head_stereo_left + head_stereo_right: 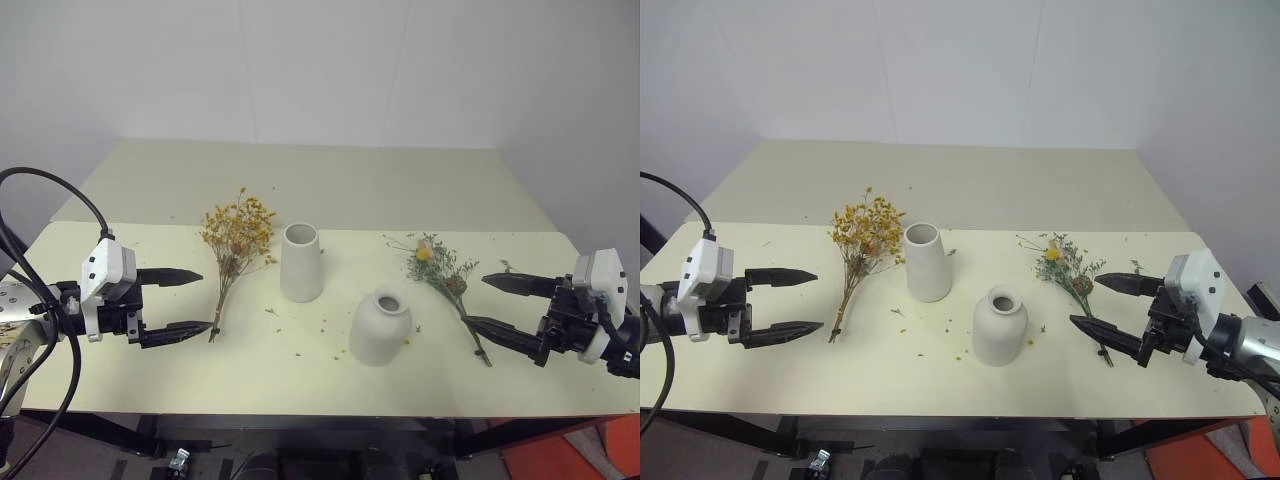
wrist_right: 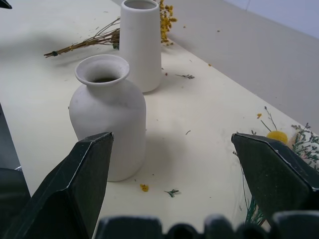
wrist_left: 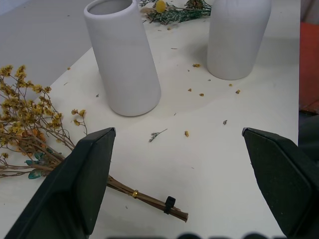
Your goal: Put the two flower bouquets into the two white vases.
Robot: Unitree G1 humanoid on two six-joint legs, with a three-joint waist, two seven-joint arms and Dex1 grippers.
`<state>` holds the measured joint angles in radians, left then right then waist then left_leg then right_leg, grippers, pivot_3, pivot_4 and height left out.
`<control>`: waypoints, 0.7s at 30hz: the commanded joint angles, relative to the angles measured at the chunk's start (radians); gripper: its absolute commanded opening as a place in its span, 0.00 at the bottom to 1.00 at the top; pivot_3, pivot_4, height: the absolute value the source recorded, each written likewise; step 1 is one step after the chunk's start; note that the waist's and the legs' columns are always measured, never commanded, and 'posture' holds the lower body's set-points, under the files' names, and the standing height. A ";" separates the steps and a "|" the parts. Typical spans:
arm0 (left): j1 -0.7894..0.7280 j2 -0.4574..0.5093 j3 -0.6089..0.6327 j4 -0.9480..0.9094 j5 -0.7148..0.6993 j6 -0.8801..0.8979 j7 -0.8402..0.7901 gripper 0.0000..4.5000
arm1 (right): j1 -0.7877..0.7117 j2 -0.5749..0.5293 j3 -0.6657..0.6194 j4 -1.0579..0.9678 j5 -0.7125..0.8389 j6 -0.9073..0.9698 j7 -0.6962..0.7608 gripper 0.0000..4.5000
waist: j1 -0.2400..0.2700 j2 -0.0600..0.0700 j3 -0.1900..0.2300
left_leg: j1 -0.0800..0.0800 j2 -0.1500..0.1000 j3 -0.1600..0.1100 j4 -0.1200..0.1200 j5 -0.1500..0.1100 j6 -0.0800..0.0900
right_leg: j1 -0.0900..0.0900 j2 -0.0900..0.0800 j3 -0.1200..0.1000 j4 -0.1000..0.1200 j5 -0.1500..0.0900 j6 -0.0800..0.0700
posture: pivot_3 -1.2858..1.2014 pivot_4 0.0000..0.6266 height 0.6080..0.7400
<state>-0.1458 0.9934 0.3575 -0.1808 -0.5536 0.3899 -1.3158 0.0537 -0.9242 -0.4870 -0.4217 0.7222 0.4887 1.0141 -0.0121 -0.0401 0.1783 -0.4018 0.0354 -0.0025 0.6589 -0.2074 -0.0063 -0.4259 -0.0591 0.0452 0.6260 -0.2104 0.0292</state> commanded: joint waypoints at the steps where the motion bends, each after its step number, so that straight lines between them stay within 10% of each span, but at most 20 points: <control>1: -0.010 0.005 0.018 -0.004 -0.013 -0.021 0.004 0.99 | -0.016 -0.022 -0.050 -0.010 0.013 0.003 0.002 1.00 | 0.000 0.000 0.000 | 0.000 0.000 0.000 0.000 0.000 0.000 | 0.000 0.000 0.000 0.000 0.000 0.000 | 0.52 0.24 1.00; 11: -0.073 0.001 -0.053 -0.003 0.081 0.100 0.225 0.99 | -0.048 -0.026 -0.025 -0.001 0.006 0.001 -0.002 1.00 | 0.000 0.000 0.000 | 0.001 0.000 0.000 0.000 0.000 0.000 | 0.000 0.000 0.000 0.000 0.000 0.000 | 0.52 0.24 1.00; 21: -0.504 -0.007 -0.243 -0.050 0.011 0.823 0.523 0.99 | -0.132 -0.067 0.012 0.044 -0.007 -0.007 0.049 1.00 | -0.001 -0.002 0.001 | -0.001 -0.001 -0.001 0.000 0.000 0.000 | 0.000 0.001 0.000 0.000 0.004 0.008 | 0.52 0.24 1.00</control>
<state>-0.6174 0.9762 0.1171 -0.1960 -0.5192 1.1419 -0.8112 -0.0561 -0.9689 -0.4564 -0.3781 0.7101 0.4912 1.0502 -0.0129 -0.0422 0.1795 -0.4030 0.0344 -0.0031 0.6593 -0.2074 -0.0063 -0.4261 -0.0585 0.0450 0.6262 -0.2060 0.0371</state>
